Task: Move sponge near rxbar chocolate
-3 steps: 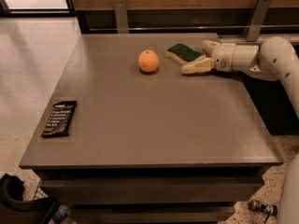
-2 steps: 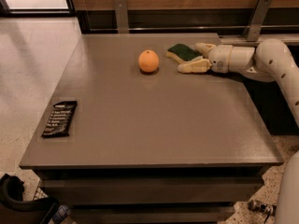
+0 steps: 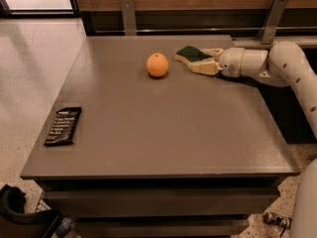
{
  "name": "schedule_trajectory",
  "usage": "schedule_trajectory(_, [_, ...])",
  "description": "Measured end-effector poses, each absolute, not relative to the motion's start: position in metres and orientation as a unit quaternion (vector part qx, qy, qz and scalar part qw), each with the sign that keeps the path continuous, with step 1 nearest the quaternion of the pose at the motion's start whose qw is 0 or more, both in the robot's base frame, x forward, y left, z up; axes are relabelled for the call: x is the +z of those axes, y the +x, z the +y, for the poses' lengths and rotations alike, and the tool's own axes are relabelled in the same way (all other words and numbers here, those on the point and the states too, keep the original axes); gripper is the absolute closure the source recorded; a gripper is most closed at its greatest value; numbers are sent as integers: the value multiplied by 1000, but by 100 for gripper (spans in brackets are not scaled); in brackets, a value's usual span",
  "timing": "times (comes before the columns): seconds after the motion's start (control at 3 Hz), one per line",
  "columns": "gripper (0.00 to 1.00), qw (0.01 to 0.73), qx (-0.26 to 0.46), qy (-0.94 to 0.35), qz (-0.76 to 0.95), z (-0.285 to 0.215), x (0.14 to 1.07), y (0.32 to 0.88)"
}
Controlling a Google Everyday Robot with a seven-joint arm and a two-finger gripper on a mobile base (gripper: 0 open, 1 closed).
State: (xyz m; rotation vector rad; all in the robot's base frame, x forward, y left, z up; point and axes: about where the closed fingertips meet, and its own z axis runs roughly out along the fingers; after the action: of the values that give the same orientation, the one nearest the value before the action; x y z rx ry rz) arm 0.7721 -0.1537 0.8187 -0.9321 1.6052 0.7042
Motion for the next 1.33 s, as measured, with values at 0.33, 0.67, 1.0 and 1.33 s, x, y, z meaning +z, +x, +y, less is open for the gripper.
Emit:
schedule_trajectory(0.33, [95, 545, 299, -394, 676, -150, 818, 773])
schedule_trajectory(0.67, [100, 544, 297, -397, 677, -149, 820, 772])
schedule_trajectory(1.0, [100, 542, 288, -400, 680, -152, 827, 771])
schedule_trajectory(1.33, [100, 545, 260, -407, 686, -166, 852, 763])
